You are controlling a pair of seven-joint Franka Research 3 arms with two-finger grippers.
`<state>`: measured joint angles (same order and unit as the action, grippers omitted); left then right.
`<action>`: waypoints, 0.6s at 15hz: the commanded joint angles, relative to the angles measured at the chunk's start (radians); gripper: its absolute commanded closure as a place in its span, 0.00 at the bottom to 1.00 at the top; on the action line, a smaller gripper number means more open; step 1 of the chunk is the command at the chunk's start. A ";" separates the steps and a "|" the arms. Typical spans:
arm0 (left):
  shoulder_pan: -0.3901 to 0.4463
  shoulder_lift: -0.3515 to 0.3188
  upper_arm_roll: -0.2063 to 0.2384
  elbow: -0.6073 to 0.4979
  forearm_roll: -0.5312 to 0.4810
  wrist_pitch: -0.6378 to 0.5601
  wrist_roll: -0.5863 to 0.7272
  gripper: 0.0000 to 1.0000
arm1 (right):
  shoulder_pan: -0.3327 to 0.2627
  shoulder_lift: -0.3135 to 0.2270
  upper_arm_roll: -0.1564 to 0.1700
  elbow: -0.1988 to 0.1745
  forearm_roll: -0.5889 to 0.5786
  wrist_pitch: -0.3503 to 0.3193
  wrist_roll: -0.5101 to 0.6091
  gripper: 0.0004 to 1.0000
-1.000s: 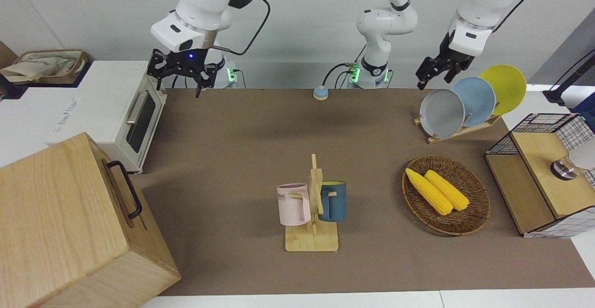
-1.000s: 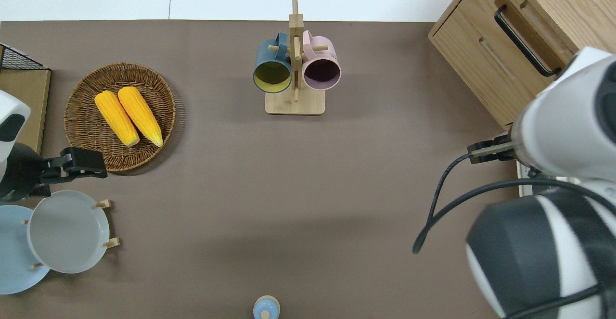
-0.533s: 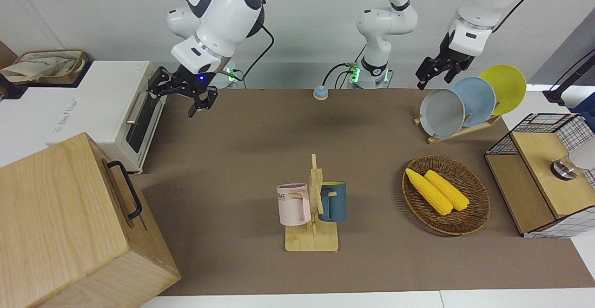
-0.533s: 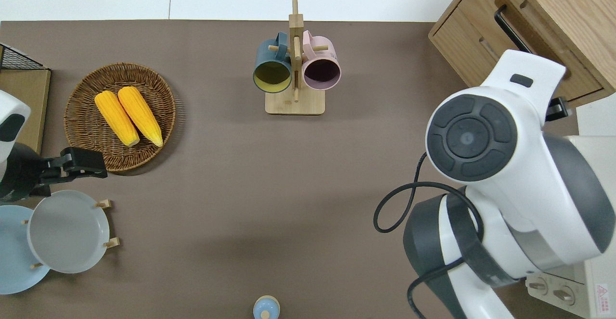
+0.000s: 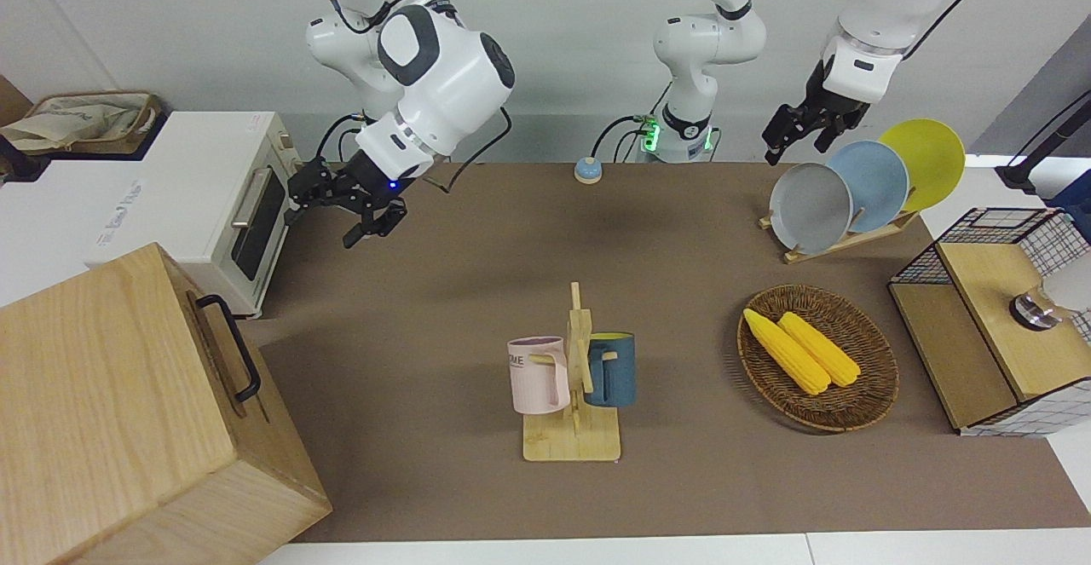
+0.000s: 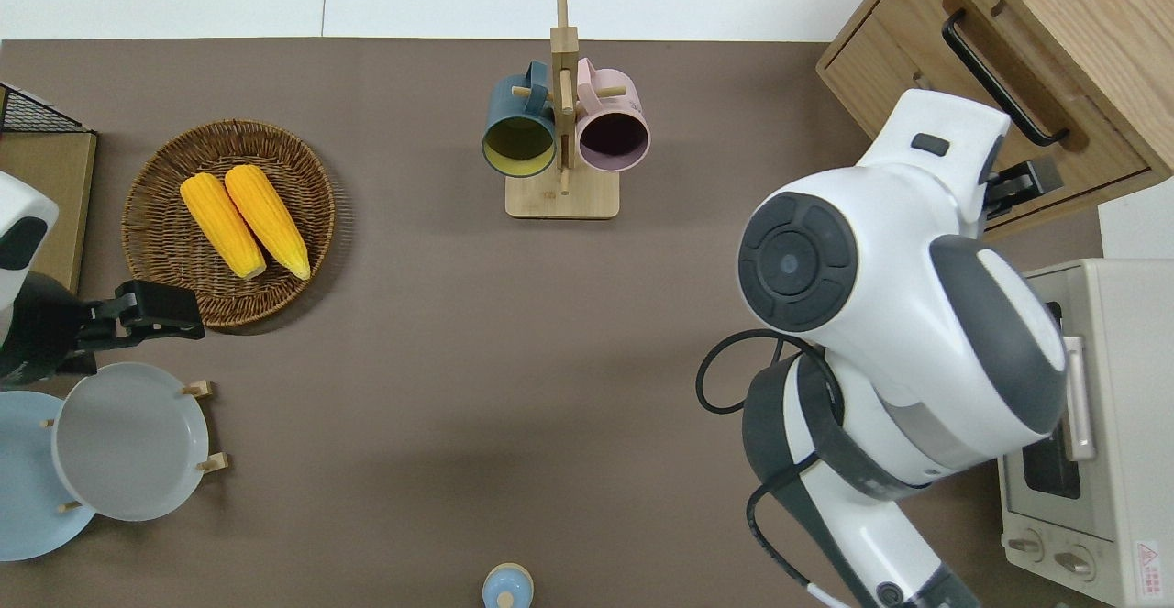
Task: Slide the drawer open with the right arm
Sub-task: 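Raise the right arm and swing the right gripper toward the drawer handle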
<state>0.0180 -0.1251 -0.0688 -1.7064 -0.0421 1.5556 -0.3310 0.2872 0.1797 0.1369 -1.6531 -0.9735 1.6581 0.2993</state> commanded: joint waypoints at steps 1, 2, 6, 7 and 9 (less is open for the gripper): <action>-0.001 -0.008 0.004 0.004 -0.001 -0.017 0.009 0.01 | 0.020 0.026 0.000 -0.016 -0.099 0.011 0.072 0.01; -0.001 -0.008 0.004 0.004 -0.001 -0.015 0.009 0.01 | 0.030 0.032 0.000 -0.022 -0.112 0.011 0.084 0.01; -0.001 -0.008 0.004 0.004 -0.001 -0.015 0.009 0.01 | 0.056 0.063 0.000 -0.027 -0.175 0.000 0.107 0.01; -0.001 -0.008 0.004 0.004 -0.001 -0.015 0.009 0.01 | 0.059 0.070 0.000 -0.027 -0.185 -0.001 0.109 0.01; -0.001 -0.008 0.004 0.004 -0.001 -0.015 0.009 0.01 | 0.066 0.081 0.000 -0.028 -0.221 -0.004 0.107 0.01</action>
<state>0.0180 -0.1251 -0.0688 -1.7065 -0.0421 1.5556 -0.3310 0.3404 0.2488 0.1373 -1.6680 -1.1304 1.6574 0.3840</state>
